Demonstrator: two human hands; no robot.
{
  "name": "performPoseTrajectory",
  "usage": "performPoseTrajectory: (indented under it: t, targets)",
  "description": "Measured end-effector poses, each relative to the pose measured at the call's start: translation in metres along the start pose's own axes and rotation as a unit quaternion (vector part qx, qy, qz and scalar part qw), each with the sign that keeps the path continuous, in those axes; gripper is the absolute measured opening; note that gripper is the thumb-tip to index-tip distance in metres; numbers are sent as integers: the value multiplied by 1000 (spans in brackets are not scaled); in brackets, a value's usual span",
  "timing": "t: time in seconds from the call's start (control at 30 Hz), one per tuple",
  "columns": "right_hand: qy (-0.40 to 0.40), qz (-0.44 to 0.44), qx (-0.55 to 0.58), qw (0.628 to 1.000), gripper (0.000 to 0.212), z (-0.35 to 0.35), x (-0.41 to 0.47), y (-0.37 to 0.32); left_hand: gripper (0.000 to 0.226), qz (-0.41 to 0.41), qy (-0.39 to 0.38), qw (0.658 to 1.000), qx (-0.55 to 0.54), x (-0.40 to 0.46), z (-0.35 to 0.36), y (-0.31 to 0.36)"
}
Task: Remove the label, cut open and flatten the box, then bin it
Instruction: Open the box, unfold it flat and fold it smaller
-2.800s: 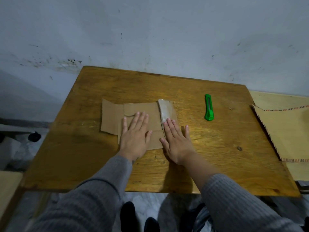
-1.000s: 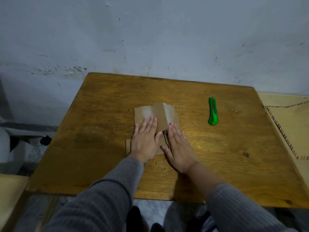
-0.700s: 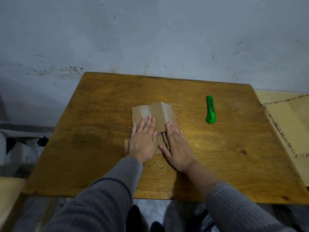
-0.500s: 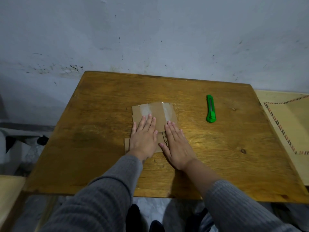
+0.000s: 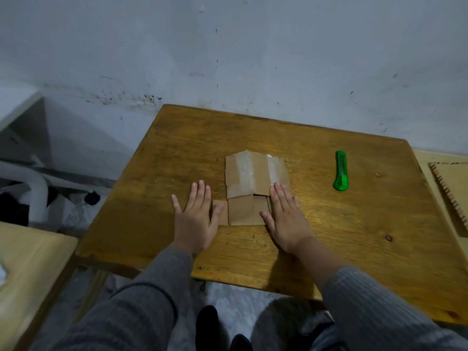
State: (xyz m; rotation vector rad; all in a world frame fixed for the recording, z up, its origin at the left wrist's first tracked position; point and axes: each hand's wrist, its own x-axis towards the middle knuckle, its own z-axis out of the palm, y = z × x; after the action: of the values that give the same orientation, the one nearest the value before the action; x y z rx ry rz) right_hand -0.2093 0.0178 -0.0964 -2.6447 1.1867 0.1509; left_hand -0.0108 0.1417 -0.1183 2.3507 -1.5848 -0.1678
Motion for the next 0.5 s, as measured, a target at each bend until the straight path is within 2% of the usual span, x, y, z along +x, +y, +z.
performPoseTrajectory:
  t: [0.2,0.27,0.37,0.5]
  targets:
    - [1,2,-17,1000,70,3,0,1,78,-21,-76,997,-20,3,-4,27]
    - [4,0,-20,1000,77,4,1,2,85,10,-102,994,-31,6,-4,36]
    - [2,-5,-22,1000,85,5,0,4,95,71,-128,989,19,14,-2,36]
    - [5,-5,-32,999,76,4,1,4,74,92,-152,983,40,35,-10,36]
